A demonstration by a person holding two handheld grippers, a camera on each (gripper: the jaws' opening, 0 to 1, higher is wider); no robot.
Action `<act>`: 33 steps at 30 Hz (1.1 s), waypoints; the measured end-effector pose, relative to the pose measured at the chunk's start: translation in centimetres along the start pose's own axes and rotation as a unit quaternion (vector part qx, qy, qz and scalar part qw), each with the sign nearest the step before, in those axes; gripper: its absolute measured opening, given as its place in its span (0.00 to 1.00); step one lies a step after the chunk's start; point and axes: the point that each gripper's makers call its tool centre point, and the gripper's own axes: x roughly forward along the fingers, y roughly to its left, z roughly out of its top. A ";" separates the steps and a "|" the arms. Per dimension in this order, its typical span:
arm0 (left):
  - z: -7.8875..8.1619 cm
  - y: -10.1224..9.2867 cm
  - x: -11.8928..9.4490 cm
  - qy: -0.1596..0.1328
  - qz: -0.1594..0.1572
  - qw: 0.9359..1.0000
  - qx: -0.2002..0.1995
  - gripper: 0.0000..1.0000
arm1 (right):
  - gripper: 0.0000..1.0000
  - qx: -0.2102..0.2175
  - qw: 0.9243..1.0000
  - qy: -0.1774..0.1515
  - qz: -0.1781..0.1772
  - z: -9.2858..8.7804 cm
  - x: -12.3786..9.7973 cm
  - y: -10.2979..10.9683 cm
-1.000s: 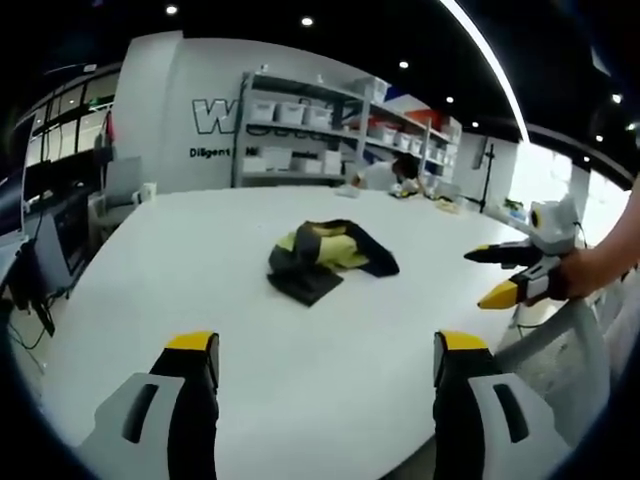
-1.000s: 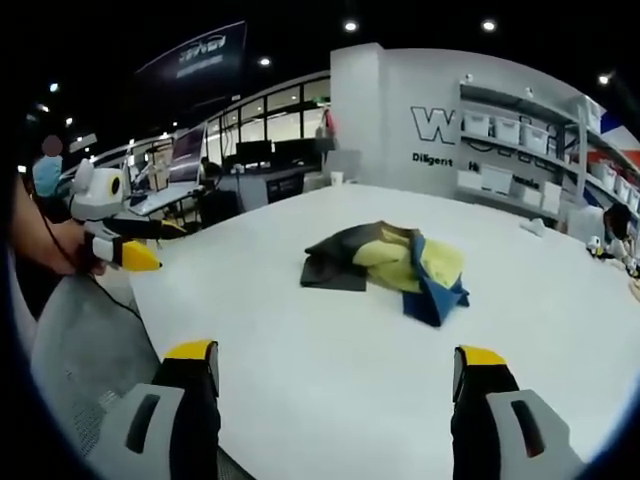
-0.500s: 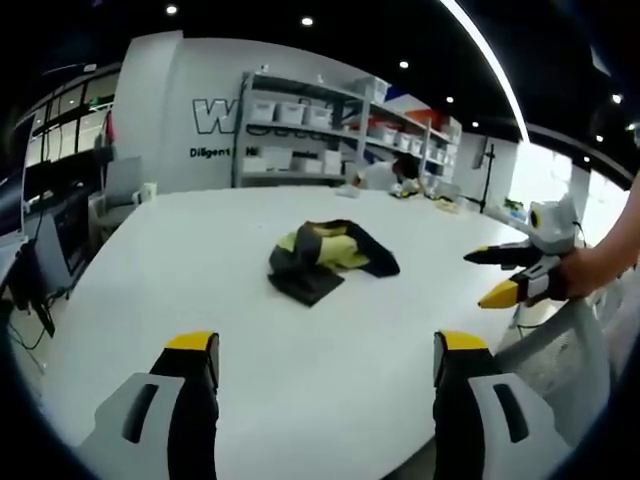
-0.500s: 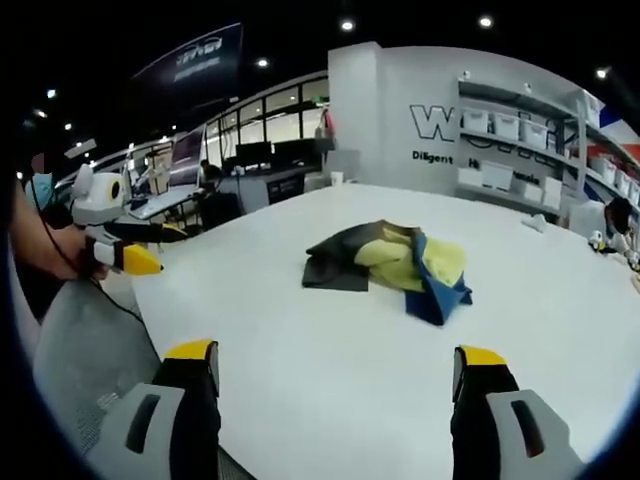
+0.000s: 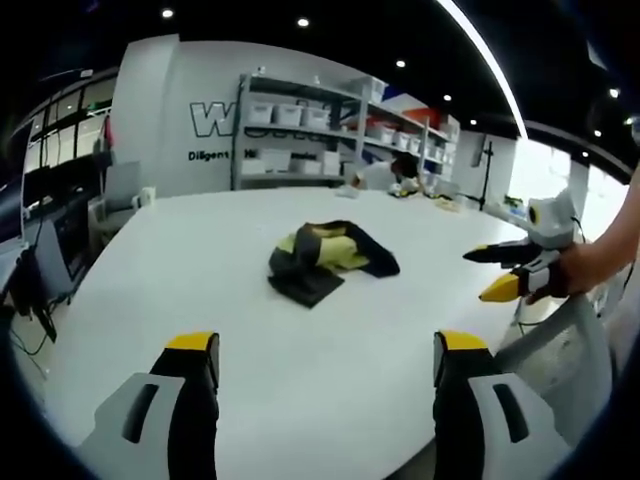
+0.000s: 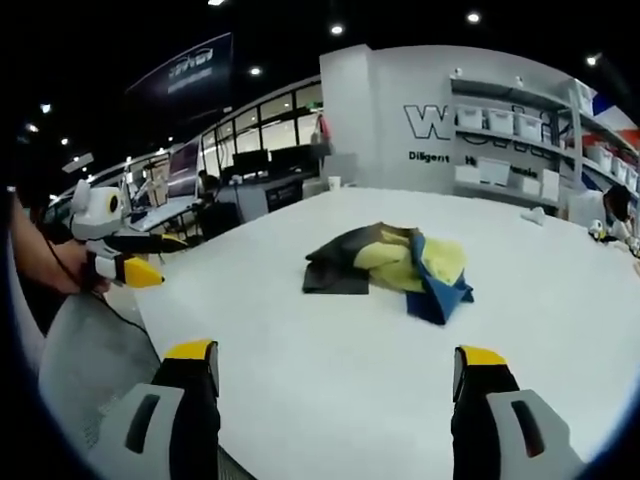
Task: Fold the garment on the visible template until the final outline fits inside the template.
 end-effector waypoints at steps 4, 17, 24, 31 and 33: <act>0.1 -0.1 0.0 0.000 -0.001 1.000 0.000 0.89 | 0.96 0.000 1.000 0.000 0.001 0.0 0.0 0.0; -0.1 0.0 0.1 0.003 -0.001 1.000 0.000 0.89 | 0.95 0.000 1.000 0.002 0.000 0.0 0.1 0.0; -0.2 -0.1 0.1 0.006 -0.002 1.000 0.002 0.88 | 0.94 -0.001 1.000 0.001 0.000 0.1 0.0 0.0; -0.3 -0.2 0.4 0.014 -0.006 1.000 0.000 0.88 | 0.94 0.002 1.000 -0.001 0.000 0.6 -0.1 -0.3; -0.2 -0.1 0.5 0.016 -0.006 1.000 -0.004 0.88 | 0.94 0.003 1.000 -0.005 0.001 0.9 0.0 -0.4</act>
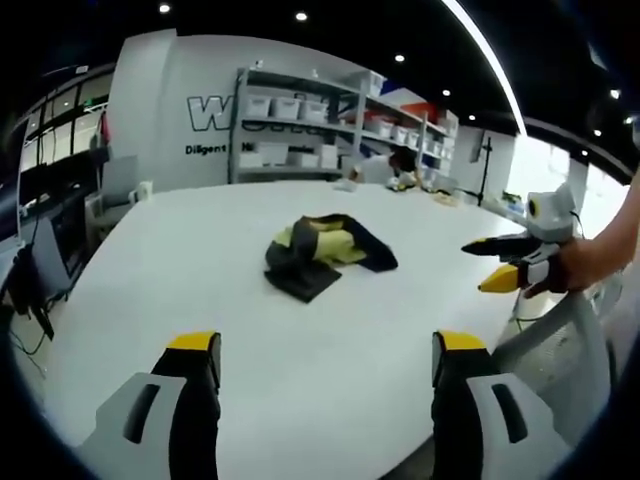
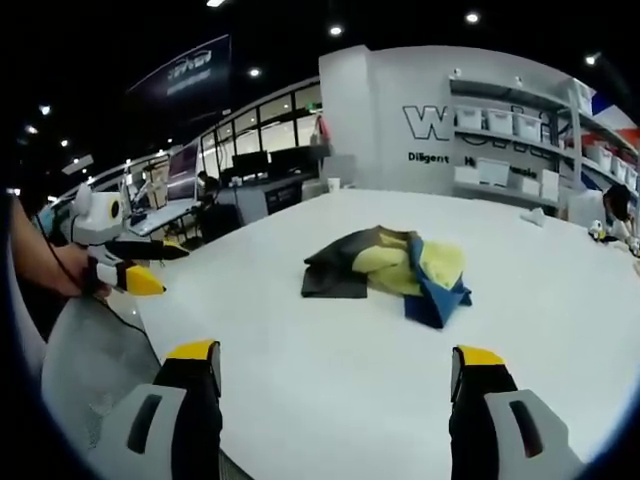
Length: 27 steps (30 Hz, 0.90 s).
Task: Fold the garment on the visible template until the final outline fits inside the template.
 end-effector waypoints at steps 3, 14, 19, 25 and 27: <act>0.2 0.0 0.1 0.000 0.000 1.000 0.000 0.87 | 0.94 0.000 1.000 -0.003 0.002 0.4 0.3 -0.3; 2.6 -0.3 3.1 0.003 -0.023 1.000 0.019 0.83 | 0.90 -0.004 1.000 -0.004 0.009 1.7 2.9 -2.1; 2.9 0.3 4.7 0.013 -0.031 0.999 0.023 0.79 | 0.88 -0.007 1.000 -0.003 0.010 2.1 4.2 -3.4; 3.4 1.0 7.8 0.029 -0.045 0.998 0.030 0.73 | 0.82 -0.011 1.000 0.001 0.009 2.7 6.0 -5.4; 3.7 1.2 8.7 0.031 -0.047 0.998 0.036 0.72 | 0.81 -0.014 1.000 0.002 0.008 2.9 6.7 -6.1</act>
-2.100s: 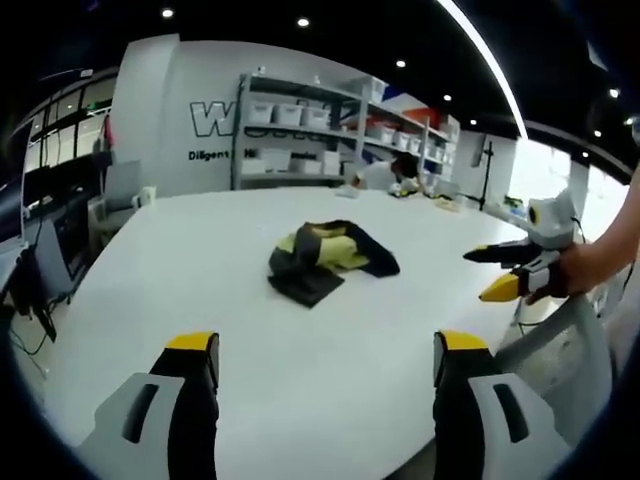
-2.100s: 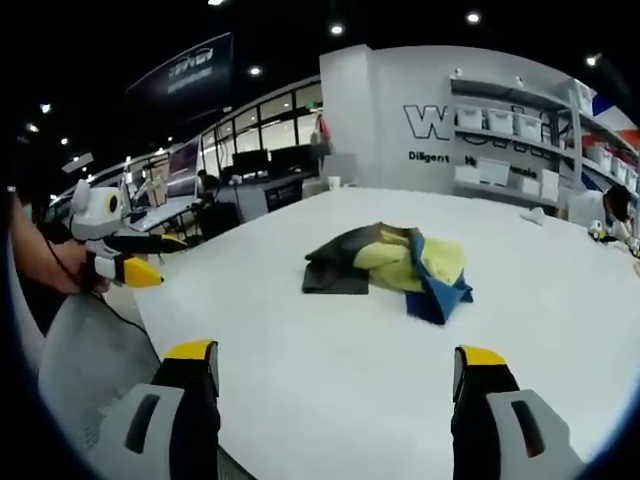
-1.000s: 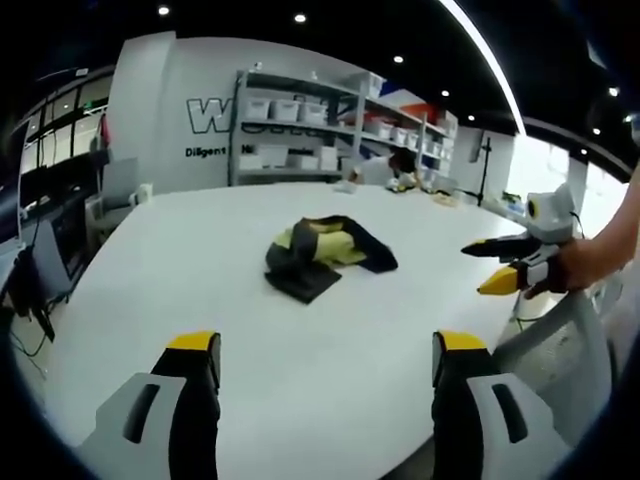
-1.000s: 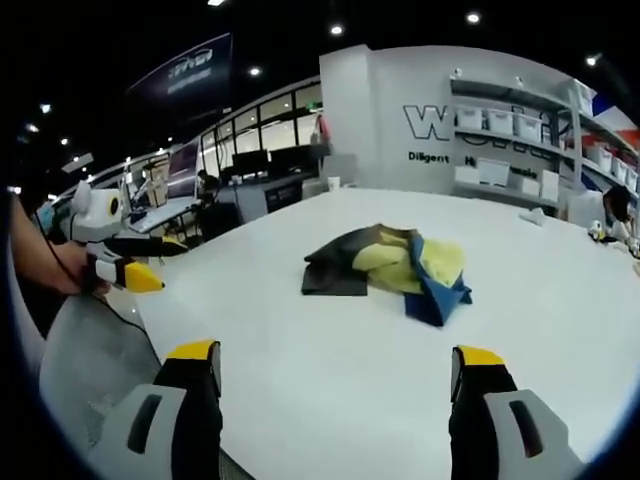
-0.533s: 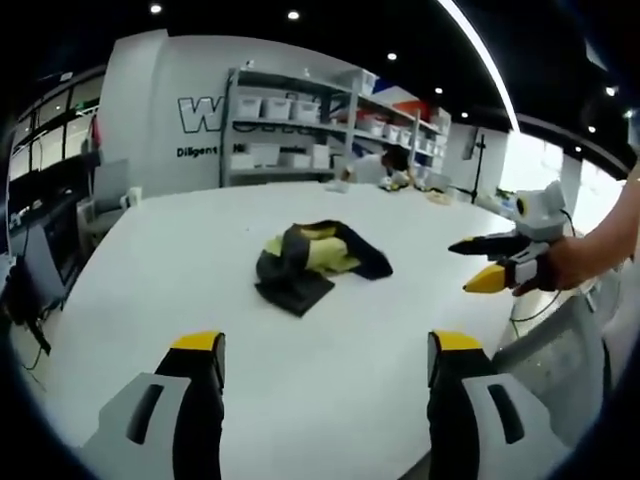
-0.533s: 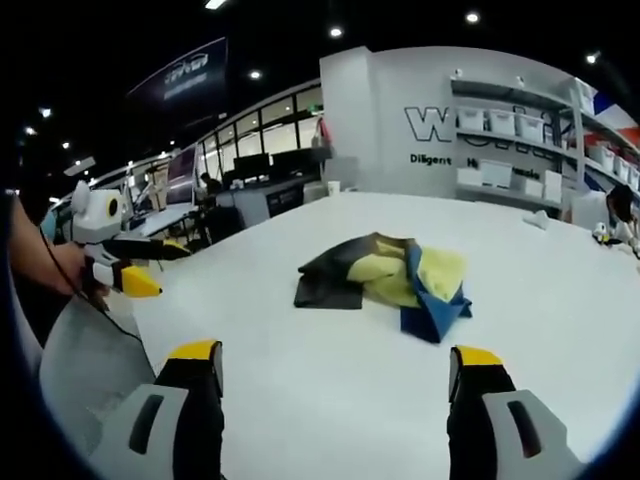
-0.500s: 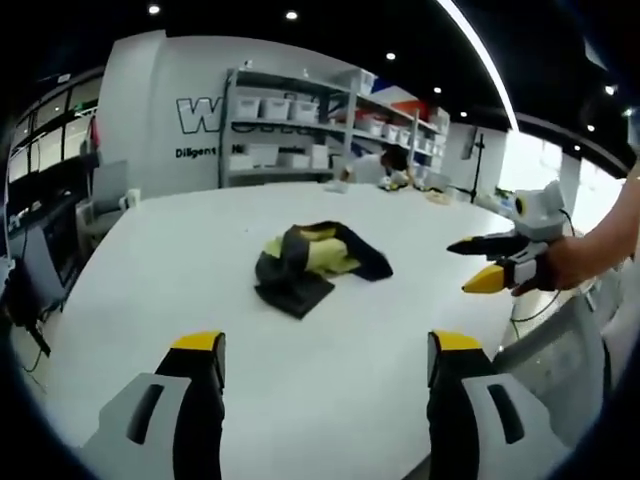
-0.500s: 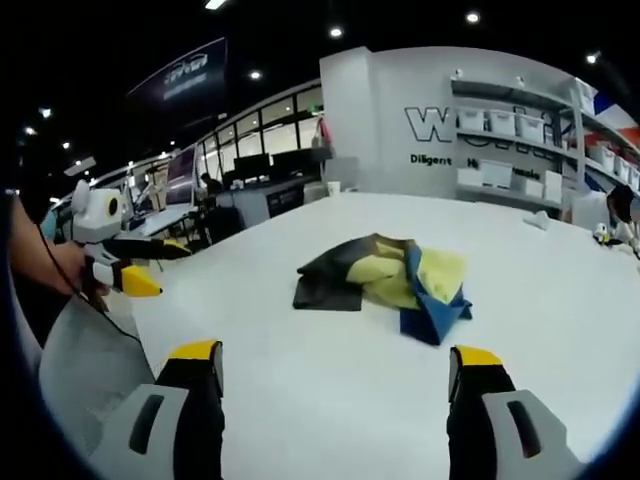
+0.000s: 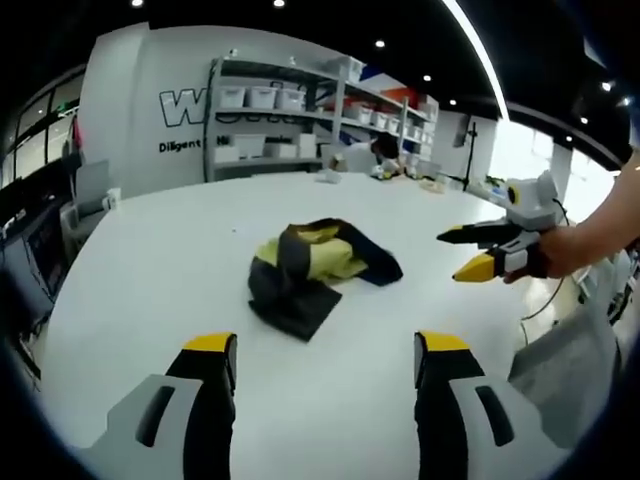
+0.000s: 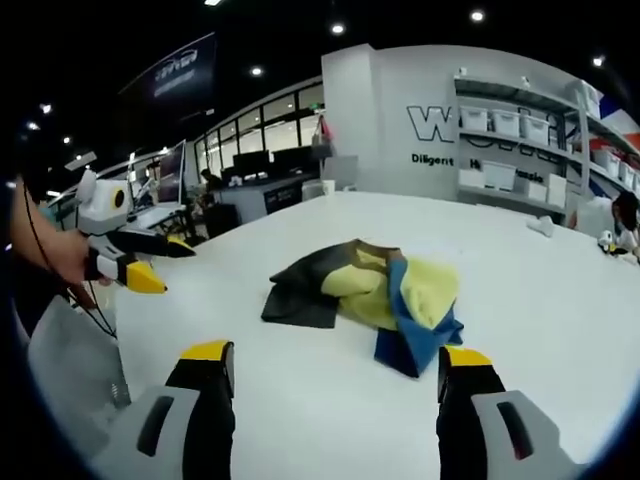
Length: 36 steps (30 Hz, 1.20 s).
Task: Fold the garment on the visible template until the final outline fits inside the template.
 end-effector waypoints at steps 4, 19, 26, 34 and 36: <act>1.0 0.6 1.8 0.001 -0.006 1.000 0.003 0.70 | 0.78 -0.003 1.000 0.001 0.000 0.5 1.3 -1.2; 3.0 2.6 9.5 0.019 -0.037 0.999 0.019 0.51 | 0.55 -0.016 1.000 0.017 0.013 1.4 6.8 -4.9; 3.4 3.4 12.8 0.030 -0.049 0.998 0.027 0.39 | 0.34 -0.023 0.999 0.032 0.022 0.9 8.5 -5.5; 2.6 4.6 15.6 0.056 -0.048 0.997 0.019 0.32 | 0.14 -0.044 0.997 0.054 0.029 0.3 10.5 -6.0; 2.3 4.3 16.1 0.062 -0.054 0.996 0.019 0.32 | 0.10 -0.053 0.996 0.058 0.032 0.2 10.9 -5.9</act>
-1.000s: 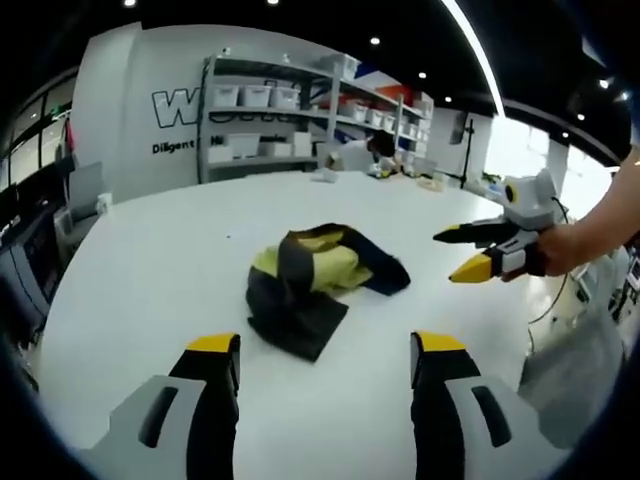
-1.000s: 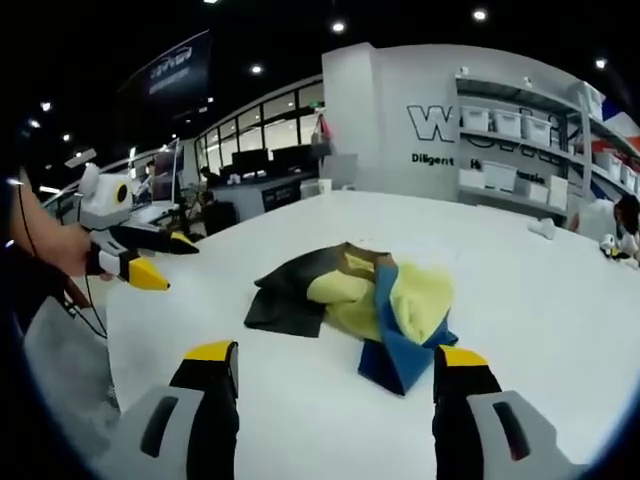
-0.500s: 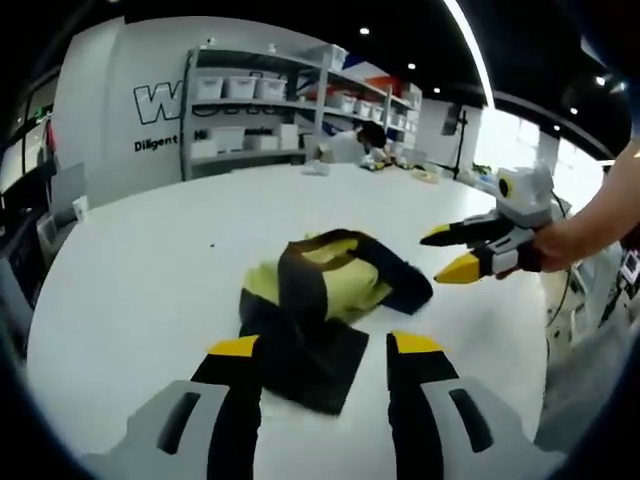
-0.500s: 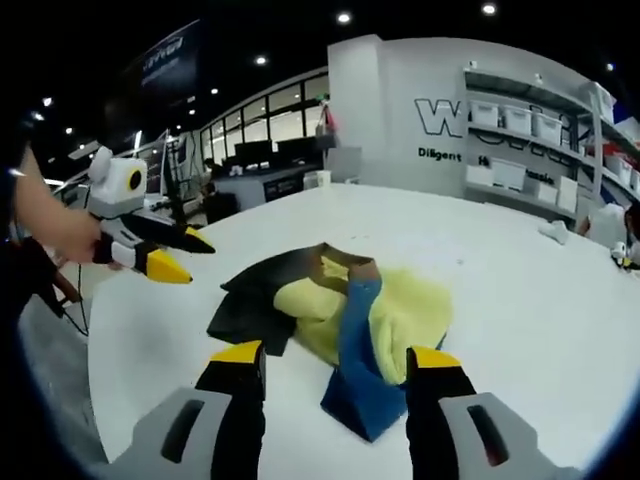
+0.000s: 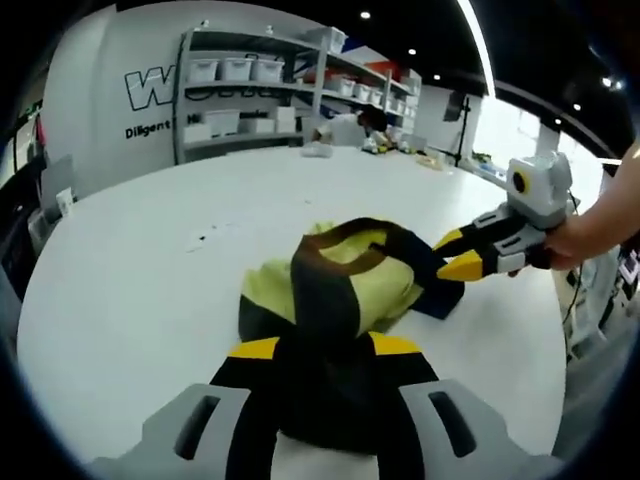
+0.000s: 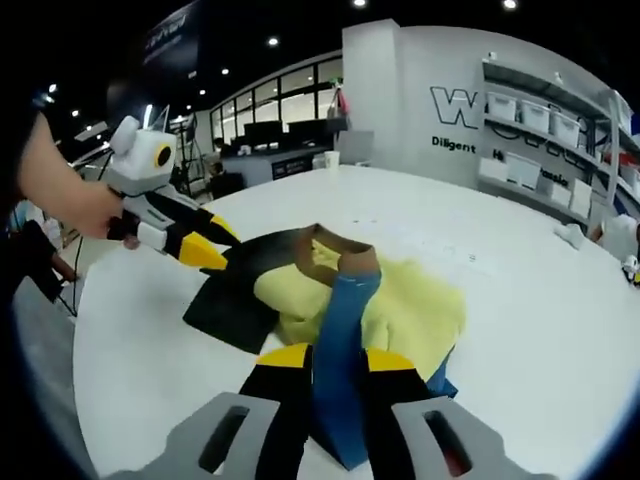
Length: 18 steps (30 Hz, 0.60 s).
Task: Fold the garment on the visible template until the final outline fits inside the template.
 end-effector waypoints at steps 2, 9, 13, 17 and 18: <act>-0.3 -0.2 0.4 0.008 -0.006 1.000 0.003 0.30 | 0.07 -0.006 1.000 0.003 0.004 0.0 0.3 0.1; -0.8 0.0 0.9 0.024 -0.006 1.000 0.000 0.19 | 0.00 -0.017 1.000 0.018 0.012 -0.6 0.6 0.2; -1.0 0.4 0.6 0.029 0.002 1.000 -0.001 0.08 | 0.00 -0.017 1.000 0.014 0.009 -0.5 0.3 -0.1; -1.3 0.3 -0.1 0.033 0.001 0.999 0.007 0.02 | 0.00 -0.016 1.000 0.012 0.002 -0.6 -0.4 -0.6; -1.2 0.2 -0.3 0.031 0.000 1.000 0.007 0.02 | 0.00 -0.016 1.000 0.012 0.000 -0.6 -0.6 -0.7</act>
